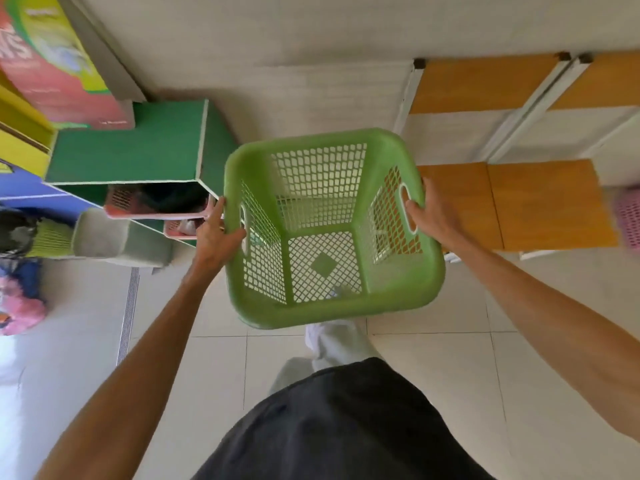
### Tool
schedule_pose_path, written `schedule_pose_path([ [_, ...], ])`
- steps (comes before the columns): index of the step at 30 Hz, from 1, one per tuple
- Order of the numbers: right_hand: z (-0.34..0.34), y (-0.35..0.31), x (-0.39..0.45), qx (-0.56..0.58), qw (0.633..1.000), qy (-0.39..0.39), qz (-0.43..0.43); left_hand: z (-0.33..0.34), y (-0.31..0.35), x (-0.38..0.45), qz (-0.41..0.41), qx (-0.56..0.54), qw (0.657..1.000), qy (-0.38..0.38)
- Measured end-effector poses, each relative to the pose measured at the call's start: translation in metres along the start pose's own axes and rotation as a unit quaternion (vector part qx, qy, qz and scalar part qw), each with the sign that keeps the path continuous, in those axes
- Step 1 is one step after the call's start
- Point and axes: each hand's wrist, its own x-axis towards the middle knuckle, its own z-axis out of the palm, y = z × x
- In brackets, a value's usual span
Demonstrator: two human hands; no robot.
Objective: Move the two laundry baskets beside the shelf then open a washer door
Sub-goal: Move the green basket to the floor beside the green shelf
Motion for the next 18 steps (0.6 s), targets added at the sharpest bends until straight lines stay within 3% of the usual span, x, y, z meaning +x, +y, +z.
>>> schedule_pose_path([
  [7,0.054,0.028,0.099,0.005,0.985,-0.127,0.120,0.048,-0.036,0.125,-0.011,0.066,0.993,-0.093],
  [18,0.194,0.106,0.232,-0.037,0.955,-0.204,0.213,0.157,-0.127,0.288,-0.019,0.076,0.989,-0.126],
])
